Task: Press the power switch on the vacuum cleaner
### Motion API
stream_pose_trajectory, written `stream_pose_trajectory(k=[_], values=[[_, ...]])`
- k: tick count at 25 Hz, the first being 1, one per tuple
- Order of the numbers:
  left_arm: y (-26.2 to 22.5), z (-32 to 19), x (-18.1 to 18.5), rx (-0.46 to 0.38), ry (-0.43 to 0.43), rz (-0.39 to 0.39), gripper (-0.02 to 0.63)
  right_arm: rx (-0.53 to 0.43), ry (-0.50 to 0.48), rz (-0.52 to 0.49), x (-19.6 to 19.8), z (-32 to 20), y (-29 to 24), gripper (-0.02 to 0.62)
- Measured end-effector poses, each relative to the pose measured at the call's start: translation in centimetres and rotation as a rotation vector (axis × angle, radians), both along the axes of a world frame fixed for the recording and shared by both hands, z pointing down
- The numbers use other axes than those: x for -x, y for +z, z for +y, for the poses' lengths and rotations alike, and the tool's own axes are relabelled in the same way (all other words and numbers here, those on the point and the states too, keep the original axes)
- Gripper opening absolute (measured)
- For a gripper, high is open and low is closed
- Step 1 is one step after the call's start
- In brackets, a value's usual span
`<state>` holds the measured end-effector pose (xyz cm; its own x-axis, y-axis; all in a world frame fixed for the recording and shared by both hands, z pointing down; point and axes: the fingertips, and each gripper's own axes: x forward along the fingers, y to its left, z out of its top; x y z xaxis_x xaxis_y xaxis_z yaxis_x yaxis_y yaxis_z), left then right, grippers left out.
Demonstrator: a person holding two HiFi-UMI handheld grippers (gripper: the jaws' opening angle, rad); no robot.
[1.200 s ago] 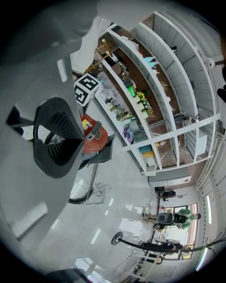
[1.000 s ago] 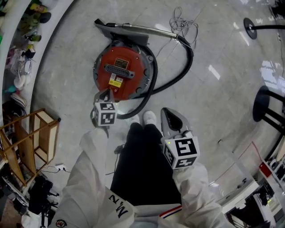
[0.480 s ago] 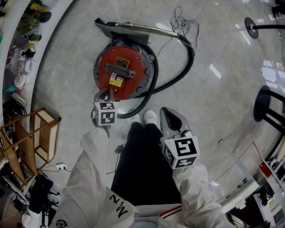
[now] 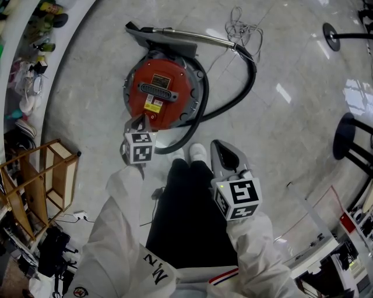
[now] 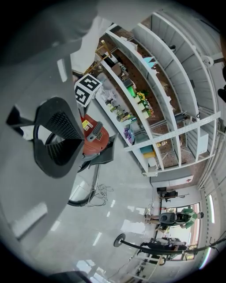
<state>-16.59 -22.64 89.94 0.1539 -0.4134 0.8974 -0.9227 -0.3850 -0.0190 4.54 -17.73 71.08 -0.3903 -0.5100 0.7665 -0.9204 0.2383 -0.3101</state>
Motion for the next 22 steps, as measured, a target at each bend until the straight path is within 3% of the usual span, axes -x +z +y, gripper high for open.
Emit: stream_pose_trajectory(k=[22], values=[[0.46, 0.27, 0.42, 0.012, -0.008, -0.035, 0.0, 0.014, -0.006, -0.007, -0.63, 0.07, 0.46, 0.0]])
